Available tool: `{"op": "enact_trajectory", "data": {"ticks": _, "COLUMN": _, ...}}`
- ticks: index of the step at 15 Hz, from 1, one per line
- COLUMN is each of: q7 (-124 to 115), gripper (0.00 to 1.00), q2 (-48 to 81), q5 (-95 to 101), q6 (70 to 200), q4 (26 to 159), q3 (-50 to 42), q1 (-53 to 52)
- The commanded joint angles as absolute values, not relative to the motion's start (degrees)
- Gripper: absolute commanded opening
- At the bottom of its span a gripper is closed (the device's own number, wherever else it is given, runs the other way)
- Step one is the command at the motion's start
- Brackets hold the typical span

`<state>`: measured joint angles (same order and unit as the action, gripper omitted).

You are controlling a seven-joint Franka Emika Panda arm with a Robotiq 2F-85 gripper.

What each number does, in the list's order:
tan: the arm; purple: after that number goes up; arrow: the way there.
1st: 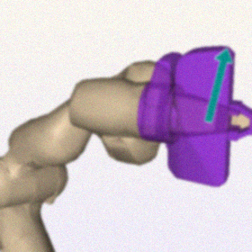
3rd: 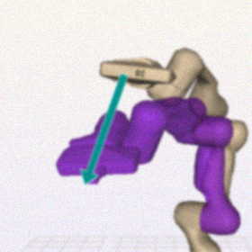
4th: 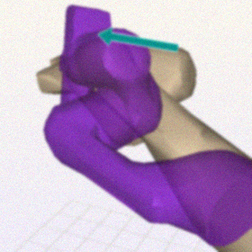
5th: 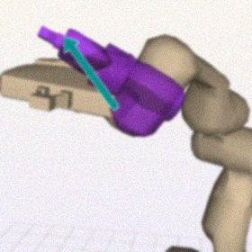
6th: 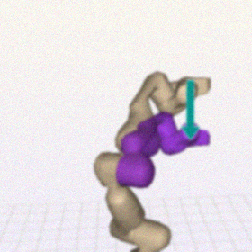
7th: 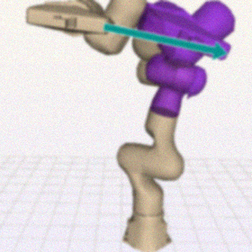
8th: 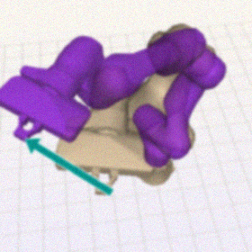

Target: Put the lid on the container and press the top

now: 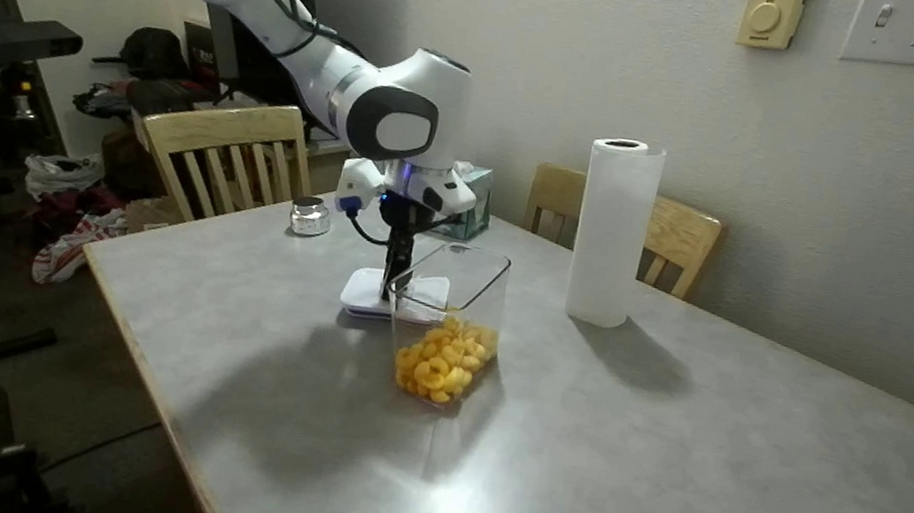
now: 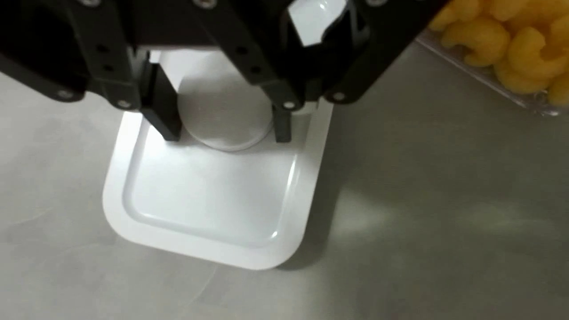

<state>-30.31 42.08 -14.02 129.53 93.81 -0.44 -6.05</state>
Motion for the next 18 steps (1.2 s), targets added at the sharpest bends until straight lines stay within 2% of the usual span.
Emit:
{"op": "enact_trajectory", "data": {"ticks": 1, "q7": -20.4, "gripper": 0.29, "q2": 38.7, "q5": -12.3, "q6": 125.2, "q4": 95.3, "q3": 1.0, "q1": -4.7}}
{"op": "enact_trajectory", "data": {"ticks": 13, "q7": 7.1, "gripper": 0.29, "q2": 37.5, "q5": -1.2, "q6": 101.2, "q4": 88.2, "q3": 2.7, "q1": -4.1}}
{"op": "enact_trajectory", "data": {"ticks": 14, "q7": 3.0, "gripper": 0.54, "q2": 37.7, "q5": -3.0, "q6": 104.4, "q4": 89.8, "q3": 2.4, "q1": -4.3}}
{"op": "enact_trajectory", "data": {"ticks": 18, "q7": 5.7, "gripper": 0.54, "q2": 37.8, "q5": -1.8, "q6": 102.9, "q4": 88.8, "q3": 2.7, "q1": -4.2}}
